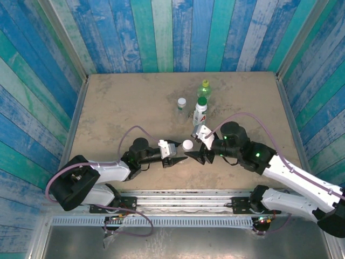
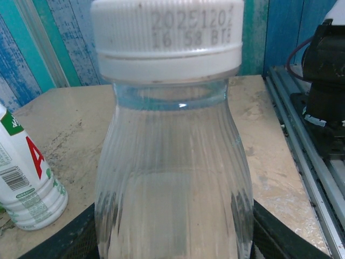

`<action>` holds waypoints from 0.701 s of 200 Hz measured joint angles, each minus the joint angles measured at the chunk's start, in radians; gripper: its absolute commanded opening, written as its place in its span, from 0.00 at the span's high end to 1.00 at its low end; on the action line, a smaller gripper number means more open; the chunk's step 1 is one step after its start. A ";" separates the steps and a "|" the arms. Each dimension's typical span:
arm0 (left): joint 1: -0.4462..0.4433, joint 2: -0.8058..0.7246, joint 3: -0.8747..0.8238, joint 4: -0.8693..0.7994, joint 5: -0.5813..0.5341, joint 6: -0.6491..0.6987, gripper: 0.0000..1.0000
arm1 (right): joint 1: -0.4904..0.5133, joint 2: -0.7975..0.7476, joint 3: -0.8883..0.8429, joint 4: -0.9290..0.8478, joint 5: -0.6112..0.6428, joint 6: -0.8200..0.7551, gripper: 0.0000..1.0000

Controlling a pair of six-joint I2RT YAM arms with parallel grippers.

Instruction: Screw on the bottle caps

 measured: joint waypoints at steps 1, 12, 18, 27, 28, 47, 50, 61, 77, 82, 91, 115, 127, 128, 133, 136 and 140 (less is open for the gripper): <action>0.000 0.000 0.000 0.000 0.001 -0.001 0.46 | 0.000 0.001 0.000 0.003 -0.001 0.002 0.32; 0.000 0.000 0.000 0.000 0.005 -0.004 0.46 | 0.000 0.020 0.000 0.027 -0.009 0.013 0.38; 0.000 0.000 0.000 0.000 0.006 -0.006 0.46 | 0.000 0.029 0.000 0.035 -0.014 0.018 0.41; 0.000 0.000 0.000 0.000 0.010 -0.007 0.46 | 0.000 0.043 0.001 0.041 -0.019 0.021 0.45; 0.000 0.000 0.000 0.000 0.010 -0.007 0.46 | -0.001 0.044 0.001 0.042 -0.020 0.021 0.46; 0.000 -0.001 0.000 0.000 0.011 -0.009 0.46 | -0.001 0.066 0.001 0.042 -0.025 0.020 0.48; 0.000 -0.001 0.000 0.000 0.011 -0.009 0.46 | -0.001 0.068 0.001 0.042 -0.025 0.019 0.48; 0.000 -0.004 0.000 0.000 0.011 -0.010 0.46 | -0.001 0.074 0.003 0.040 -0.025 0.015 0.54; 0.000 -0.008 0.000 -0.001 0.013 -0.011 0.46 | -0.002 0.076 0.007 0.037 -0.024 0.007 0.62; 0.000 -0.008 0.000 -0.001 0.013 -0.011 0.45 | -0.003 0.076 0.009 0.034 -0.024 0.006 0.63; 0.000 -0.009 0.000 -0.001 0.013 -0.012 0.44 | -0.003 0.076 0.011 0.033 -0.025 -0.001 0.65; 0.000 -0.010 0.001 -0.002 0.011 -0.015 0.33 | -0.003 0.084 0.021 0.023 -0.025 -0.006 0.66; 0.000 -0.010 0.001 -0.002 0.003 -0.017 0.20 | -0.003 0.090 0.029 0.016 -0.023 -0.014 0.66; 0.000 -0.010 0.001 -0.002 0.004 -0.018 0.19 | -0.003 0.090 0.030 0.015 -0.023 -0.014 0.66; 0.000 -0.011 0.001 -0.003 -0.005 -0.015 0.15 | -0.004 0.093 0.033 0.014 -0.021 -0.016 0.66; 0.000 -0.012 0.001 -0.005 -0.008 -0.027 0.13 | -0.004 0.095 0.035 0.014 -0.019 -0.016 0.66; 0.000 -0.013 0.001 -0.005 -0.018 -0.020 0.10 | -0.005 0.098 0.039 0.015 -0.016 -0.017 0.66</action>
